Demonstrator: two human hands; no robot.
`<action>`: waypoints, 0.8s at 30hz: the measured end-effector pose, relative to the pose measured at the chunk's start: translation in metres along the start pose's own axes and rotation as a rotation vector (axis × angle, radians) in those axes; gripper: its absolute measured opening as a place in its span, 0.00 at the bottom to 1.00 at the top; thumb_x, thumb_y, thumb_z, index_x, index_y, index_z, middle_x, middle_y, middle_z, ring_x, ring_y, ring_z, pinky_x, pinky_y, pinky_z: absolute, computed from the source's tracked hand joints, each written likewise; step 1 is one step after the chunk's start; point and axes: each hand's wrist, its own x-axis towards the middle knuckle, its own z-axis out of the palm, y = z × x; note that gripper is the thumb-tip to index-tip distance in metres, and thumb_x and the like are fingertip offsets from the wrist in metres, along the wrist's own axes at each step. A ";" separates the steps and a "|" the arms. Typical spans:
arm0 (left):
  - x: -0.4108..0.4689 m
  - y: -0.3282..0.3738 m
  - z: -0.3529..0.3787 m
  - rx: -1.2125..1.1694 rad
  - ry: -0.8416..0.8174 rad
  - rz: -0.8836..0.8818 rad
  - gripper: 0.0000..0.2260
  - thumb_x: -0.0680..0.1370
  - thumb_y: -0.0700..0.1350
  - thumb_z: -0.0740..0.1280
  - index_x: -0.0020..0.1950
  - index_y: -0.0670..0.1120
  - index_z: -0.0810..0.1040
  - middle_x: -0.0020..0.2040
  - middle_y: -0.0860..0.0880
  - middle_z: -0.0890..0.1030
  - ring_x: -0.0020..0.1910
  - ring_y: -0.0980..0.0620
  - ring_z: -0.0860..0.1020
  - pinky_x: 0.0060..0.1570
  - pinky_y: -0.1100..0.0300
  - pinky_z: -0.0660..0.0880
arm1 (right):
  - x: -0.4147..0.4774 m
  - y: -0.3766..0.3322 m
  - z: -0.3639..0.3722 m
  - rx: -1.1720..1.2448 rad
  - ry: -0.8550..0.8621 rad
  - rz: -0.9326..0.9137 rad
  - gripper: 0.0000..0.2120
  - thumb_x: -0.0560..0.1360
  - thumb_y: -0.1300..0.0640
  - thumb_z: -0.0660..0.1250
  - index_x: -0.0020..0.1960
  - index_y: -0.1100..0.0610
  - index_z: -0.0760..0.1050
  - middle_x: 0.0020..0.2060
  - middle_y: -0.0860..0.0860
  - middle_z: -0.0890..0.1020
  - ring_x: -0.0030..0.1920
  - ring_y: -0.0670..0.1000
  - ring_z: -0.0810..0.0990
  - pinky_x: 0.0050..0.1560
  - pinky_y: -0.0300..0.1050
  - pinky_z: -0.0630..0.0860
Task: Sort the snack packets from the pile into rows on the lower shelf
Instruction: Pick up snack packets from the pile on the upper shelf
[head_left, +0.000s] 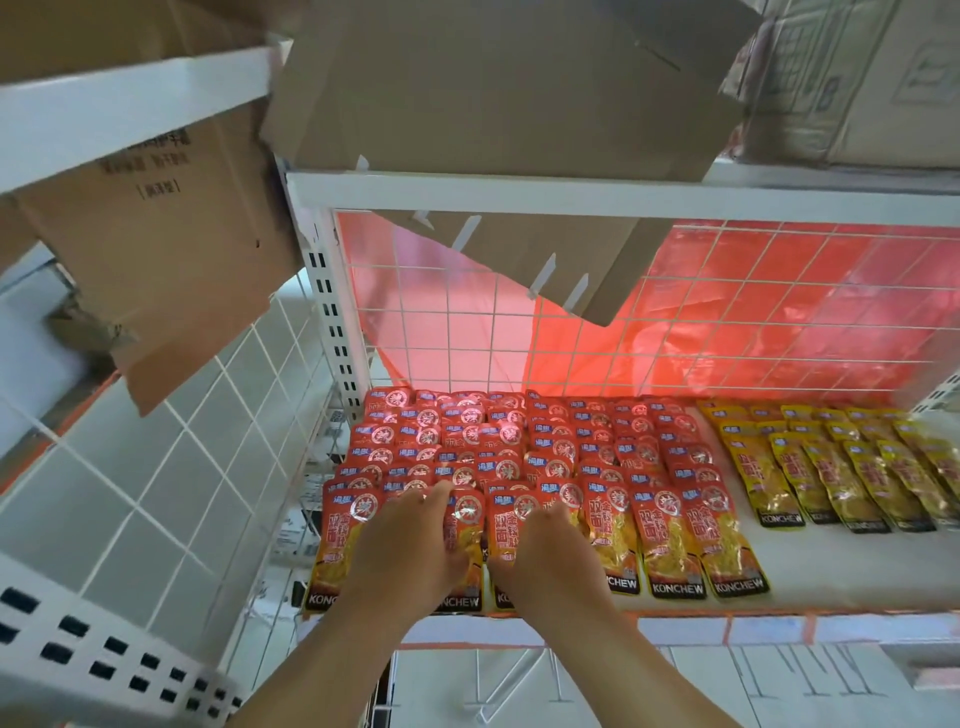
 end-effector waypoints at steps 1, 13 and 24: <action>0.000 -0.002 0.001 -0.003 -0.010 -0.001 0.36 0.74 0.67 0.69 0.79 0.57 0.63 0.67 0.57 0.77 0.65 0.51 0.76 0.60 0.52 0.78 | -0.001 0.000 0.000 -0.001 -0.002 -0.004 0.27 0.74 0.36 0.69 0.63 0.54 0.72 0.59 0.51 0.75 0.44 0.48 0.77 0.37 0.37 0.72; 0.073 -0.006 -0.030 0.163 -0.062 -0.131 0.08 0.80 0.41 0.66 0.41 0.47 0.80 0.43 0.50 0.81 0.42 0.50 0.79 0.49 0.56 0.79 | 0.046 0.001 -0.067 -0.089 0.076 -0.240 0.07 0.80 0.64 0.64 0.53 0.60 0.81 0.49 0.55 0.80 0.47 0.53 0.82 0.50 0.50 0.83; 0.137 0.000 -0.024 0.266 -0.562 -0.323 0.33 0.77 0.48 0.73 0.80 0.44 0.66 0.66 0.43 0.77 0.62 0.40 0.78 0.61 0.46 0.78 | 0.161 -0.021 -0.034 -0.693 -0.461 -0.165 0.17 0.74 0.63 0.70 0.63 0.59 0.79 0.51 0.55 0.80 0.42 0.55 0.78 0.36 0.47 0.73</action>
